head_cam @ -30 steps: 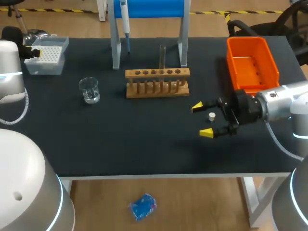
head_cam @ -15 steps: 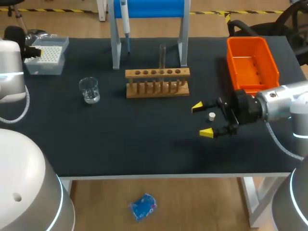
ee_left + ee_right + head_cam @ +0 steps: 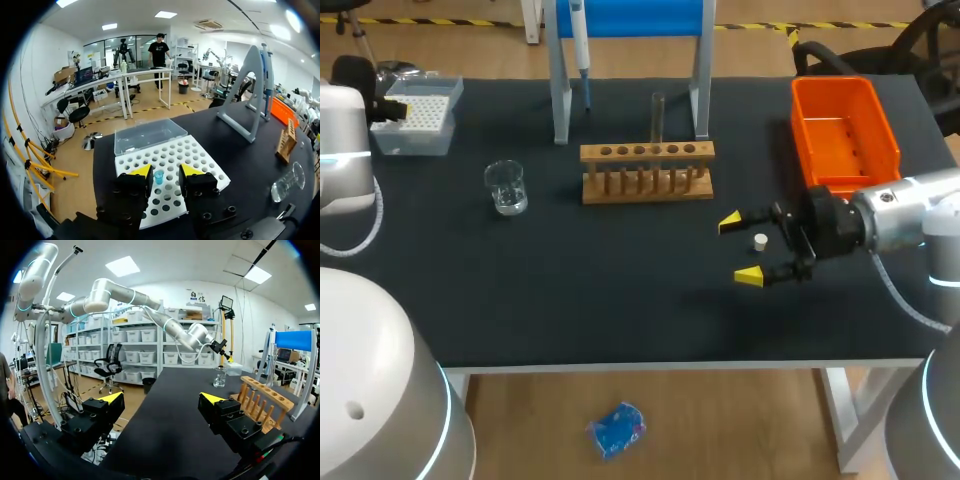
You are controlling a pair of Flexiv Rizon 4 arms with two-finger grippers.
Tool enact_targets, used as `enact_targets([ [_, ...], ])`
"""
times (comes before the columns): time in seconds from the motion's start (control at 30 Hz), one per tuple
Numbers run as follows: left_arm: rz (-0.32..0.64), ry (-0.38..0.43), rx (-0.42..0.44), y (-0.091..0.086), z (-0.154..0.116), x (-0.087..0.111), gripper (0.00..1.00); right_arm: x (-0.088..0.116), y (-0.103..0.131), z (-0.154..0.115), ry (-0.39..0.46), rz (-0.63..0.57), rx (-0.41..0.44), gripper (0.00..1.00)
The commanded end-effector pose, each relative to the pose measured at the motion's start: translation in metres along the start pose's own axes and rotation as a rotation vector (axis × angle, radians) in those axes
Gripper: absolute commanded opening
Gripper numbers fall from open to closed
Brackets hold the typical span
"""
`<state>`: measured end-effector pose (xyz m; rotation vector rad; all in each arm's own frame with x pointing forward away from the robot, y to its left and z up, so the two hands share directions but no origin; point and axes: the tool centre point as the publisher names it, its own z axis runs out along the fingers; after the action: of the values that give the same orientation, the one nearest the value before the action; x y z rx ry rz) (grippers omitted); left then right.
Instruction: Invert the test tube, pick up the pipette, mount the tip to pipette, aspirate from beaker and dispense into the tube, eject the tip, return the pipette, and cap with the stopper.
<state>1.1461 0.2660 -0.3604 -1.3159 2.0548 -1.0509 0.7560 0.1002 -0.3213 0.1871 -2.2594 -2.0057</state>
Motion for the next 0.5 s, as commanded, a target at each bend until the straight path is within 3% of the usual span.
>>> enact_targets([
  [0.03,0.0,0.005,-0.011,-0.0016,0.0011,-0.0026,0.31,0.0008,-0.0002,0.0002,-0.002,-0.001,0.001,1.0],
  [0.5,0.004,0.003,-0.018,0.0012,0.0012,-0.003,0.24,0.0008,-0.0002,0.0002,-0.002,-0.001,0.001,1.0],
])
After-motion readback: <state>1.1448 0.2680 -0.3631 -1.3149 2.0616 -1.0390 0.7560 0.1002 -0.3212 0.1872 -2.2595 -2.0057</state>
